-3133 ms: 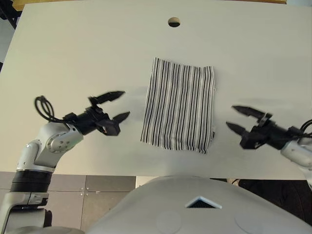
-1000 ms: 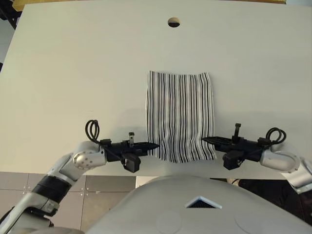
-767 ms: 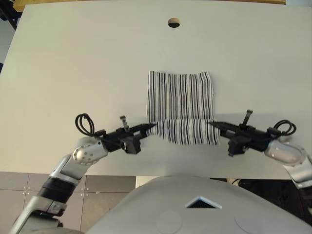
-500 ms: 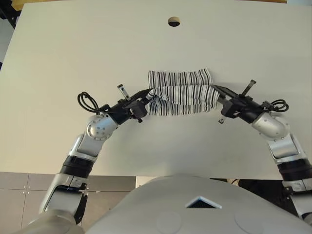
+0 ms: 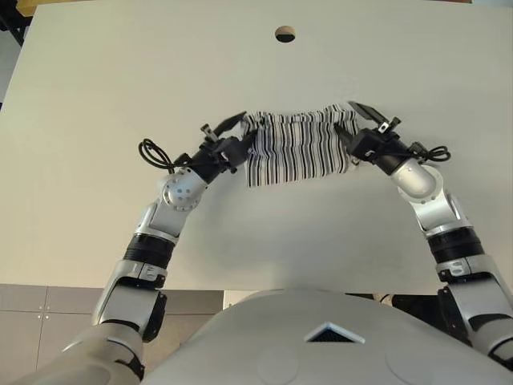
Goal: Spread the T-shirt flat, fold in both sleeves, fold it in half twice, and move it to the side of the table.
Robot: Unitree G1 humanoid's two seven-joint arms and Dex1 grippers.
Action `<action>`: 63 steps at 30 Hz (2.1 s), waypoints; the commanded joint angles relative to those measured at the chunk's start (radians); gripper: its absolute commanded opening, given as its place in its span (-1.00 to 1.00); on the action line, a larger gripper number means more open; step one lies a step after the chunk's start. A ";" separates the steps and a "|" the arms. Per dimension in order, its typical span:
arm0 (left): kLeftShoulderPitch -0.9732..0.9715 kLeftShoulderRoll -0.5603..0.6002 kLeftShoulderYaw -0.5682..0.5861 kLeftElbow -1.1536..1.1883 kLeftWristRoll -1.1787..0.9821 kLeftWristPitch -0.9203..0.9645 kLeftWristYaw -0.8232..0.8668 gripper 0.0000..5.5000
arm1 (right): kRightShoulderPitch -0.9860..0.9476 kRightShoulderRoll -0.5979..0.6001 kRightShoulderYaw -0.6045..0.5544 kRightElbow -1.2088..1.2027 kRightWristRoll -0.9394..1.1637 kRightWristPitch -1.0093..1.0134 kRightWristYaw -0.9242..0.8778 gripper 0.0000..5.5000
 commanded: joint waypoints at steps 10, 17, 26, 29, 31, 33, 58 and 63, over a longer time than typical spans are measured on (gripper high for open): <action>0.004 -0.029 0.178 0.139 -0.020 0.187 0.209 0.41 | 0.047 0.179 0.089 -0.220 0.173 0.106 0.112 0.29; -0.070 -0.167 0.294 0.116 -0.168 0.146 0.319 0.49 | -0.088 0.313 0.086 0.126 0.291 0.225 0.215 0.29; -0.086 -0.219 0.315 0.154 -0.223 0.092 0.305 0.49 | -0.414 0.370 -0.320 0.782 0.551 0.486 0.025 0.29; -0.078 -0.228 0.321 0.151 -0.243 0.075 0.294 0.49 | -0.466 0.266 -0.453 0.895 0.605 0.480 -0.164 0.29; -0.066 -0.236 0.325 0.146 -0.249 0.060 0.297 0.49 | -0.483 0.157 -0.552 0.944 0.641 0.458 -0.332 0.29; -0.047 -0.241 0.322 0.141 -0.227 0.041 0.323 0.49 | -0.473 0.046 -0.666 0.975 0.696 0.445 -0.493 0.29; 0.007 -0.391 0.249 -0.028 -0.134 -0.032 0.469 0.49 | -0.312 0.395 -0.166 0.566 0.092 -0.286 -0.702 0.29; 0.022 -0.383 0.210 -0.001 -0.046 -0.121 0.495 0.49 | -0.173 0.374 -0.169 0.434 0.101 -0.287 -0.647 0.29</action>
